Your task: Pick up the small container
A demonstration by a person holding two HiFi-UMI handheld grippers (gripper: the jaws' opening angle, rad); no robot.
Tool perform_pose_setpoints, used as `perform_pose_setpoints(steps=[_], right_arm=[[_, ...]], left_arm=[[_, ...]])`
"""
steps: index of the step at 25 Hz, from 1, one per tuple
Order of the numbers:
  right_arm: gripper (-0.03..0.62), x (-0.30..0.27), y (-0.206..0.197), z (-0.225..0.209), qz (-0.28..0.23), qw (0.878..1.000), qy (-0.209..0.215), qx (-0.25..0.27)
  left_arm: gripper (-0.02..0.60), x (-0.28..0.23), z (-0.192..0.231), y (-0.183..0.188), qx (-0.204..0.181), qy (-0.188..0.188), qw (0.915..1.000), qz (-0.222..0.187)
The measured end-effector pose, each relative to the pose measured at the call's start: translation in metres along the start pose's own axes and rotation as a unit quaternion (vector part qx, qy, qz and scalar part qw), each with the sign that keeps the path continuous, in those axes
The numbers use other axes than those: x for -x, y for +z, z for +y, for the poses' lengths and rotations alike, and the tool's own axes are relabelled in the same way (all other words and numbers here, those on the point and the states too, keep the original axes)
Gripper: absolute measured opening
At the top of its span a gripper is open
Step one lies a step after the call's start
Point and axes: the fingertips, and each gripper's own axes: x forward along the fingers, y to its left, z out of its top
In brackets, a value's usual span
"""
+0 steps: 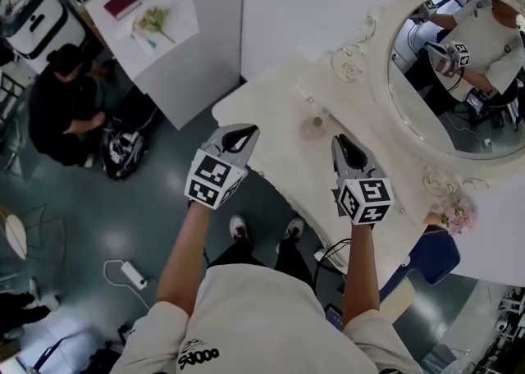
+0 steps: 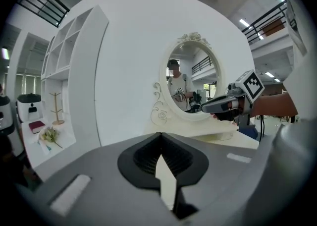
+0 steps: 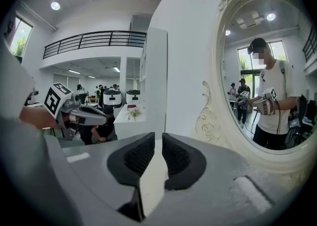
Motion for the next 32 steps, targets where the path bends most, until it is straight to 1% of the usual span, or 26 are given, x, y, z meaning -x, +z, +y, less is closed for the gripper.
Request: perform_pose_setpoints(steps=[3, 11, 15, 20, 23, 28, 31, 32], right_arm=[[0.073, -0.021, -0.018, -0.007, 0.020, 1.000, 0.019, -0.005], [0.187, -0.077, -0.073, -0.036, 0.076, 0.995, 0.060, 0.014], [0.214, -0.109, -0.108, -0.050, 0.111, 0.990, 0.081, 0.015], [0.218, -0.139, -0.141, -0.059, 0.141, 0.985, 0.095, 0.014], [0.218, -0.156, -0.152, -0.058, 0.149, 0.983, 0.105, 0.016], [0.218, -0.175, -0.165, -0.058, 0.159, 0.980, 0.116, 0.023], [0.198, -0.183, -0.168, -0.057, 0.152, 0.980, 0.119, 0.043], [0.178, -0.184, -0.168, -0.055, 0.148, 0.980, 0.122, 0.049]], left_arm=[[0.018, -0.011, 0.003, -0.007, 0.003, 0.011, 0.9999, 0.010], [0.020, -0.042, 0.003, -0.032, 0.028, 0.055, 0.9970, 0.047], [0.020, -0.053, 0.005, -0.045, 0.034, 0.080, 0.9943, 0.062], [0.020, -0.061, 0.009, -0.065, 0.050, 0.102, 0.9898, 0.086], [0.020, -0.064, 0.013, -0.075, 0.061, 0.113, 0.9868, 0.098], [0.020, -0.072, 0.016, -0.087, 0.070, 0.118, 0.9845, 0.110], [0.020, -0.072, 0.020, -0.091, 0.069, 0.119, 0.9836, 0.117], [0.020, -0.072, 0.021, -0.093, 0.069, 0.118, 0.9835, 0.119]])
